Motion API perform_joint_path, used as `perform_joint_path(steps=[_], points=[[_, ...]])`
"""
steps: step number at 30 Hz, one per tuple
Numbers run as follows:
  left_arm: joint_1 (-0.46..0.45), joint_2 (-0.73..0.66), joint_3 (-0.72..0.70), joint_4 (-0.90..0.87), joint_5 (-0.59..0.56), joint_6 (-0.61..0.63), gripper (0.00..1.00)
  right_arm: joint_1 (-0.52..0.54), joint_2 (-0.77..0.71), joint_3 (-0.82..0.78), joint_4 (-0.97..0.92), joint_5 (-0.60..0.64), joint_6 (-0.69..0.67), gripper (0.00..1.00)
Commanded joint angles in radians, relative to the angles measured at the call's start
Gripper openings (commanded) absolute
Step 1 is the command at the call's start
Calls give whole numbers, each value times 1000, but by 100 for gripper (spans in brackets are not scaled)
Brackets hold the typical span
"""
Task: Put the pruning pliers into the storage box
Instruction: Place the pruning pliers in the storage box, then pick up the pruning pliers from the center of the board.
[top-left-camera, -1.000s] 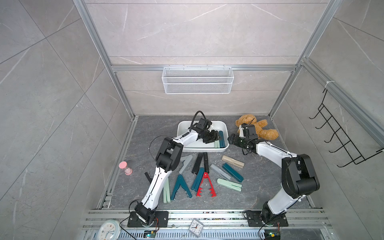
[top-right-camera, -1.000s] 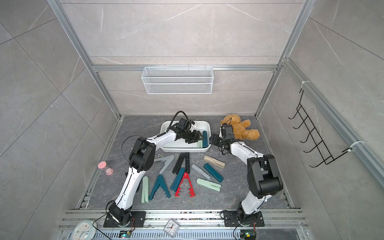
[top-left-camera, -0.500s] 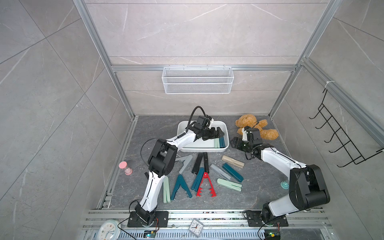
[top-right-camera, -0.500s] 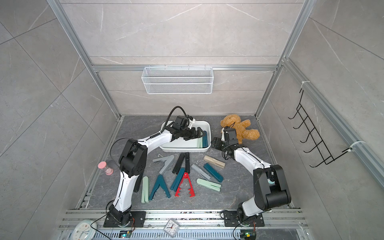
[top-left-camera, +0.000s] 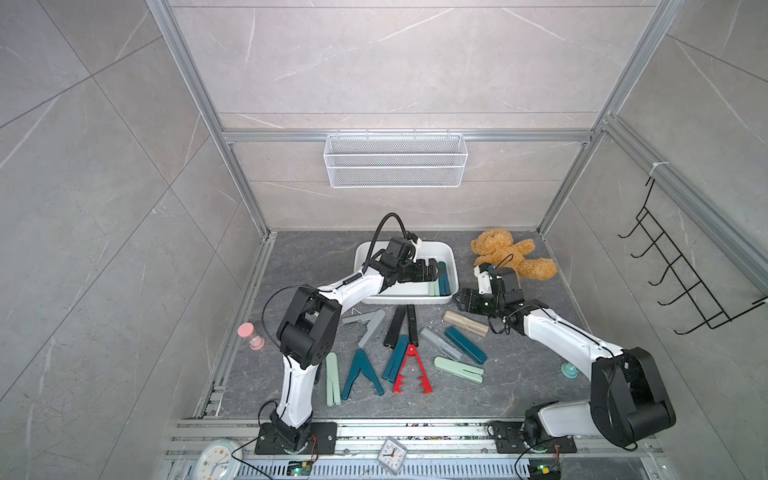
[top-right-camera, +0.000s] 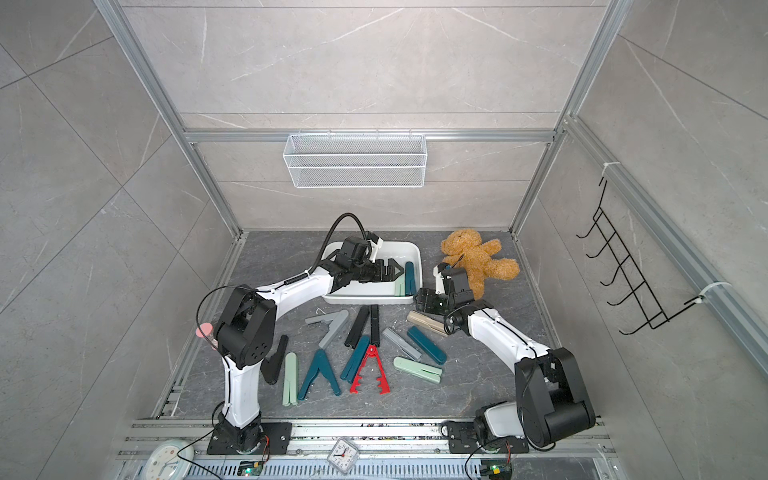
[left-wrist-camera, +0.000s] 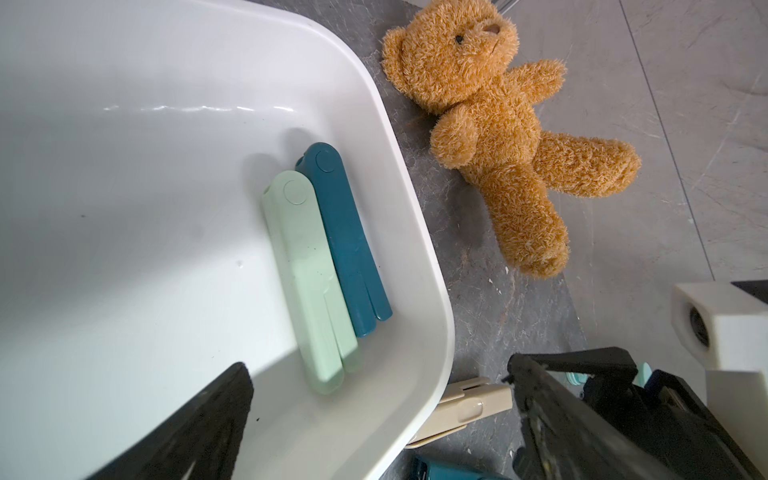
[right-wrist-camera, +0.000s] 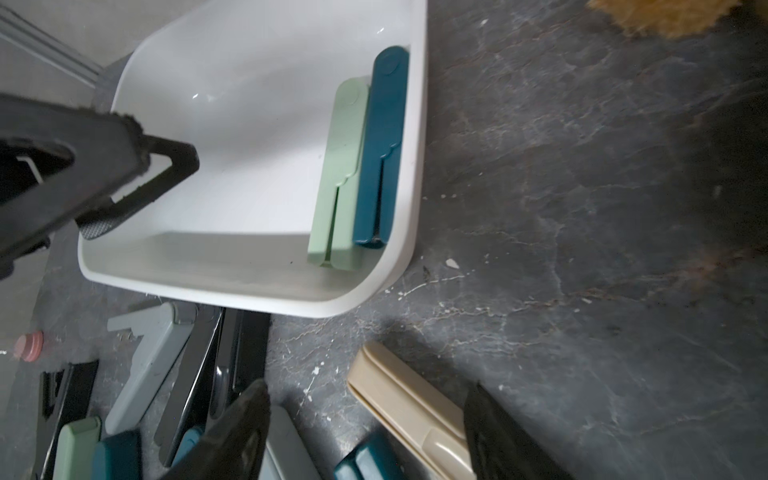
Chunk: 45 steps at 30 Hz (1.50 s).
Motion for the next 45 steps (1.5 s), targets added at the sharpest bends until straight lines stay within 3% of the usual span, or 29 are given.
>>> perform_joint_path(steps=[1,9,25,32,45], points=[[-6,-101,-42,57,-55,41,100,42,-24,-23,-38,13,-26,74],[-4,-219,-166,39,-150,52,100,123,-40,-32,-13,52,-12,73],[-10,-423,-405,-142,-291,139,93,132,-66,-75,44,81,10,73],[-30,-439,-471,-193,-307,107,81,132,-64,-77,51,99,24,73],[-92,-351,-465,-288,-362,96,63,130,-60,-77,46,122,30,73]])
